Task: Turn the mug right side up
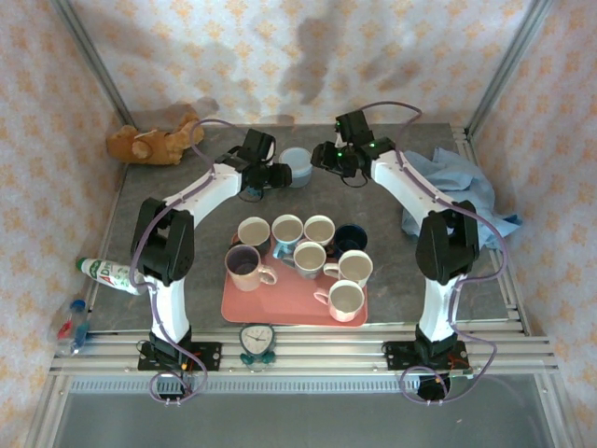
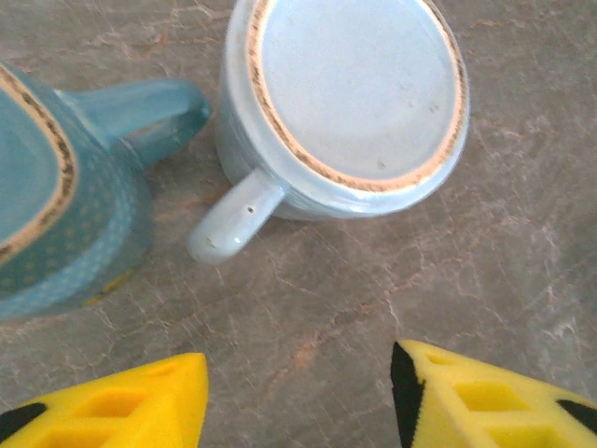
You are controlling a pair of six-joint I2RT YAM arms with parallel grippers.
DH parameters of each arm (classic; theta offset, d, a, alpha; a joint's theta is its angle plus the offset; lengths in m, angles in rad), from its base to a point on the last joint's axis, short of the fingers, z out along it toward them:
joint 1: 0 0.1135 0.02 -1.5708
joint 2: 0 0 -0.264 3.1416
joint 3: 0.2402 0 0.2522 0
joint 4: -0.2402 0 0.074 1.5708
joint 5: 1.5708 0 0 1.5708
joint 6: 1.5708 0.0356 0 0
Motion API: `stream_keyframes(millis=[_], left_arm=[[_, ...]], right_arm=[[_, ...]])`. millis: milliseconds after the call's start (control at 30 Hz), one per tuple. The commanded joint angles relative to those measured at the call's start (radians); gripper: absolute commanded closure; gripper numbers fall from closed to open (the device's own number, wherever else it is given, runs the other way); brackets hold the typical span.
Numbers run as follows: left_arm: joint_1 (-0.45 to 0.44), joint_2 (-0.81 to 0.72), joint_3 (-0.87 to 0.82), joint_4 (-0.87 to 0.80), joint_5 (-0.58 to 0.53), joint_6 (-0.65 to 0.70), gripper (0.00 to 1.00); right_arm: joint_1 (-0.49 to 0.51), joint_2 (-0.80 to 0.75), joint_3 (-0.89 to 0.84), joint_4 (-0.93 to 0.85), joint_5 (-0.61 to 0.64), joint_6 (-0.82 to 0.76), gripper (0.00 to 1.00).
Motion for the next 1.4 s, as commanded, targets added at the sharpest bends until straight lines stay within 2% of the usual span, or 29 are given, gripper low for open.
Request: stream_keyframes(millis=[0, 367, 667, 867, 1167, 1367], left_arm=[[0.001, 0.036, 0.013, 0.039, -0.066, 0.04, 0.42], [-0.001, 0.071, -0.001, 0.148, -0.08, 0.138, 0.34], [0.001, 0.142, 0.063, 0.137, -0.081, 0.164, 0.29], [-0.001, 0.153, 0.051, 0.22, 0.03, 0.128, 0.29], [-0.031, 0.138, 0.059, 0.242, 0.25, 0.072, 0.33], [-0.038, 0.122, 0.072, 0.24, 0.316, 0.065, 0.33]], right_arm=[[-0.018, -0.061, -0.026, 0.049, -0.01, 0.032, 0.48], [-0.031, -0.104, -0.086, 0.09, -0.042, 0.064, 0.48], [-0.033, -0.129, -0.105, 0.104, -0.051, 0.075, 0.48], [-0.044, -0.156, -0.147, 0.125, -0.052, 0.09, 0.48], [-0.051, -0.145, -0.144, 0.096, -0.003, 0.097, 0.49], [-0.039, -0.069, -0.071, 0.02, 0.02, 0.086, 0.53]])
